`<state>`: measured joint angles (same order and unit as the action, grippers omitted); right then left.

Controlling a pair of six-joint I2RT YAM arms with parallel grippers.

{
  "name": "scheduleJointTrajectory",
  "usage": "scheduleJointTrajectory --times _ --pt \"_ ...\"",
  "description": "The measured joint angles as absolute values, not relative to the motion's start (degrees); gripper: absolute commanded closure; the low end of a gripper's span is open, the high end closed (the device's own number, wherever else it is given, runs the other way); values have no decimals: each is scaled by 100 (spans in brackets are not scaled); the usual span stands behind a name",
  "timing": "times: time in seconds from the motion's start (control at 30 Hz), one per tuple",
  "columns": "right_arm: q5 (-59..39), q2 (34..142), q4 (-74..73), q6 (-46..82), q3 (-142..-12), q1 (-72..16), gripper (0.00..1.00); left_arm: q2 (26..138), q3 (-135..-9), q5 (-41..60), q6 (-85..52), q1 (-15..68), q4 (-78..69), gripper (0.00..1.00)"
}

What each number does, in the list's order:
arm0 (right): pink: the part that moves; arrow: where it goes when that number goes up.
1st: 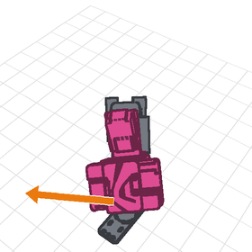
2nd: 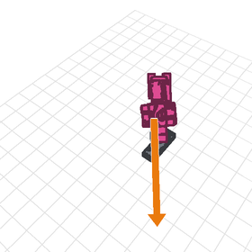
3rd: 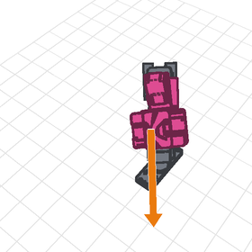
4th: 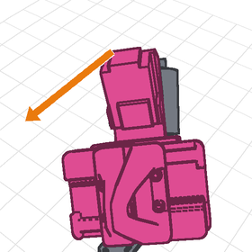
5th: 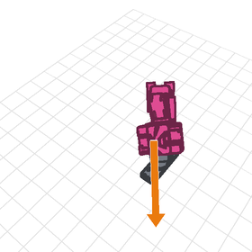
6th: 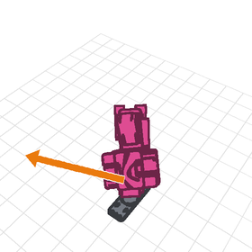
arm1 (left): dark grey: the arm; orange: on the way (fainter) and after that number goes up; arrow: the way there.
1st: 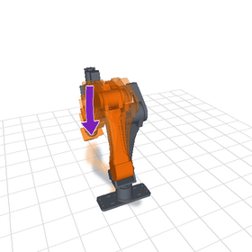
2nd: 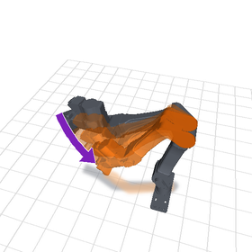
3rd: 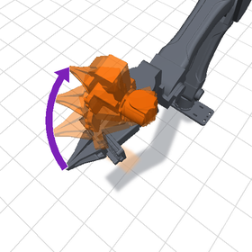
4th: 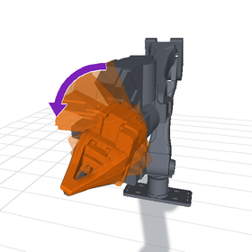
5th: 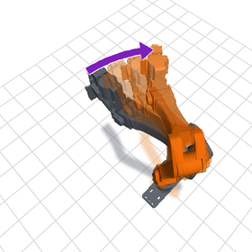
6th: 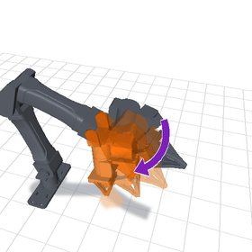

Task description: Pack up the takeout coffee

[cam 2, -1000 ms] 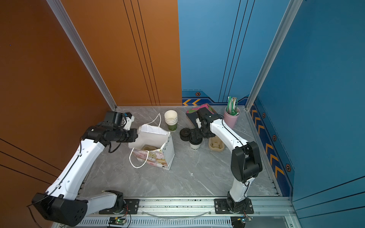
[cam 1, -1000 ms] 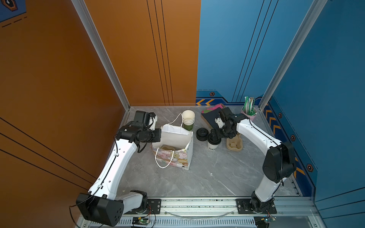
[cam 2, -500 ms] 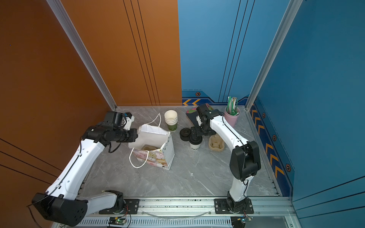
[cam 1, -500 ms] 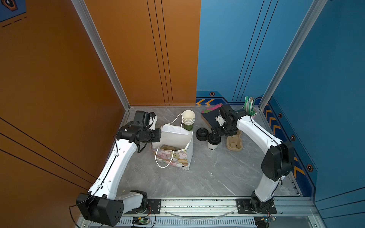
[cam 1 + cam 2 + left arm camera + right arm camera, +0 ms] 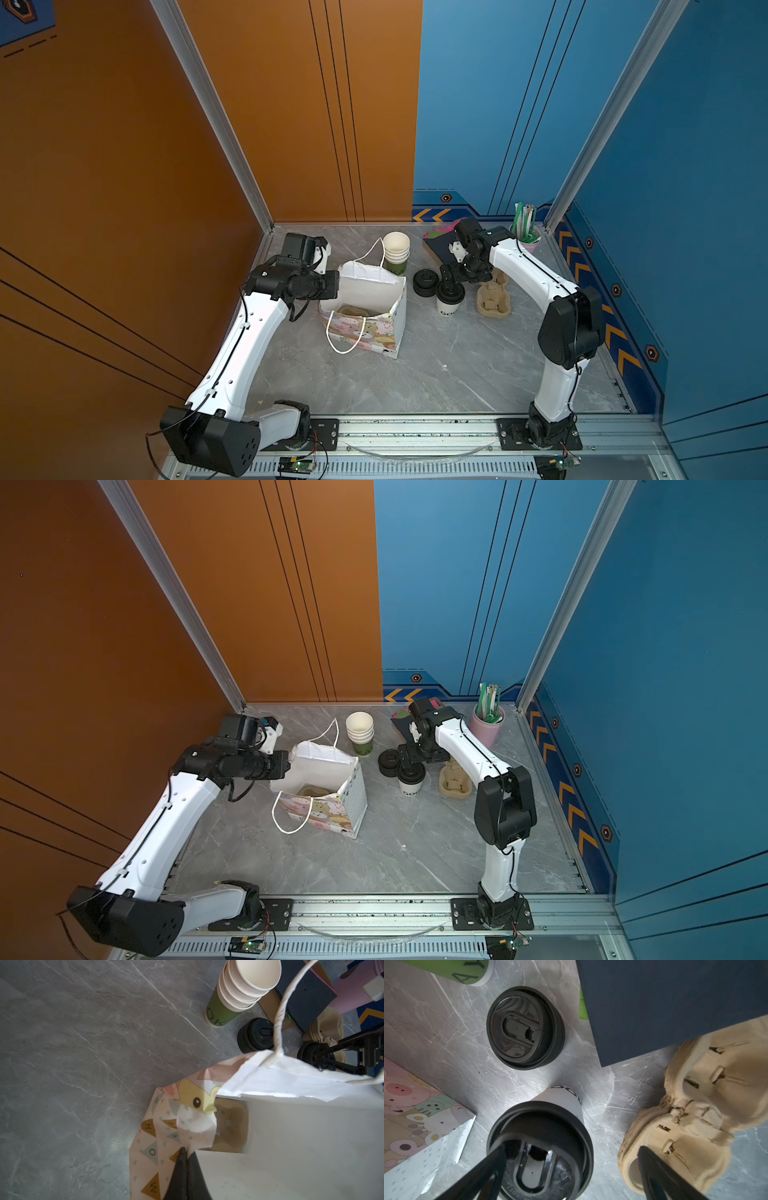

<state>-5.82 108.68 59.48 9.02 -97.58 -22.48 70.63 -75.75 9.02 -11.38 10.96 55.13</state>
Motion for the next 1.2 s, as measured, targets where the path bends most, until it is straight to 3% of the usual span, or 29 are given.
scheduleJointTrajectory --times 0.8,1.2 --pt "-405 10320 5221 967 -8812 -2255 0 7063 -7575 902 -1076 1096 5513 100" --pt "-408 10353 5500 987 -9050 -2255 0 7063 -7575 902 -1076 1096 5513 100"
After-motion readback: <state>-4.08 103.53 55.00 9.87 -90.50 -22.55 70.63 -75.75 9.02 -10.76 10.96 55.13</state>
